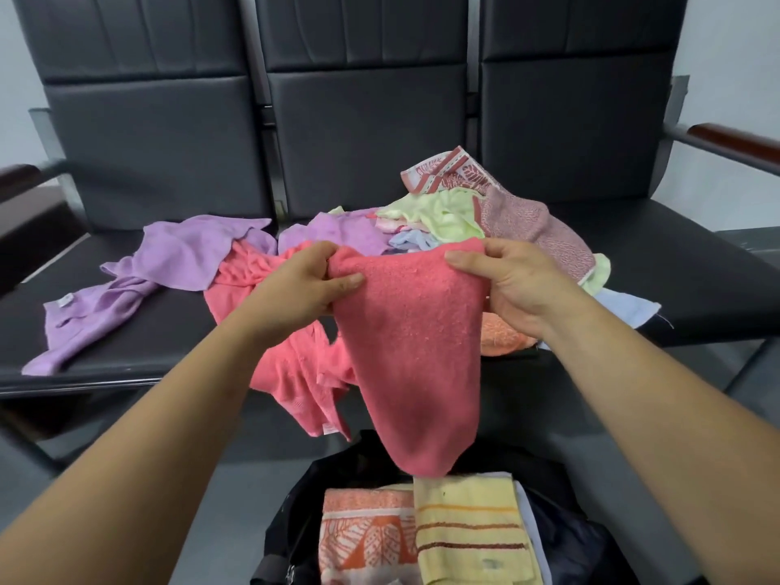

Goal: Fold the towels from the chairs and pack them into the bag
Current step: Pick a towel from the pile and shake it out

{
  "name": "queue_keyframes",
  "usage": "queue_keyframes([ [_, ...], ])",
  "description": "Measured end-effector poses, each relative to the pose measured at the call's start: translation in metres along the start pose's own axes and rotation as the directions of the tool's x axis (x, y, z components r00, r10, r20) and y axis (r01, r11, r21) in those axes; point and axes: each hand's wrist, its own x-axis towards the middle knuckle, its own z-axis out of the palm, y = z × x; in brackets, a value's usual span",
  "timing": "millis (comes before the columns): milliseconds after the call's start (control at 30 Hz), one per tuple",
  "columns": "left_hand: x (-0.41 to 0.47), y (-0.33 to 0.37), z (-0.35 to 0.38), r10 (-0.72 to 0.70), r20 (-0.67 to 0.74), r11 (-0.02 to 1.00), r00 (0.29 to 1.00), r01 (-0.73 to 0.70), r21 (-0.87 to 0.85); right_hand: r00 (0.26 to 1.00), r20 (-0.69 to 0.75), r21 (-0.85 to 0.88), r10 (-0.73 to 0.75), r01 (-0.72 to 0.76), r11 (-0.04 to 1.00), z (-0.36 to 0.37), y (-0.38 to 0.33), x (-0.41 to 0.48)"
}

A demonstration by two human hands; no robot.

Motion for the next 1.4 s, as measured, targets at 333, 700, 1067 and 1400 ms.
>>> queue_keyframes([
  [333, -0.011, 0.013, 0.004, -0.049, -0.162, 0.953, 0.986, -0.002, -0.302, 0.992, 0.118, 0.055, 0.047, -0.054, 0.997, -0.004, -0.005, -0.008],
  [700, -0.02, 0.011, -0.015, -0.005, 0.034, 0.987, 0.999, 0.011, -0.16, 0.996, 0.082, 0.196, 0.023, -0.039, 0.98, -0.004, -0.004, -0.011],
  [1067, -0.012, 0.015, -0.003, -0.084, -0.225, 0.975, 0.971, 0.033, -0.221, 0.994, 0.084, 0.055, -0.076, 0.071, 0.996, -0.008, -0.014, -0.013],
  [1400, -0.015, 0.014, -0.01, 0.159, -0.19, 0.973, 0.969, -0.122, 0.194, 0.983, 0.178, 0.316, -0.047, -0.012, 0.949, -0.004, -0.017, -0.013],
])
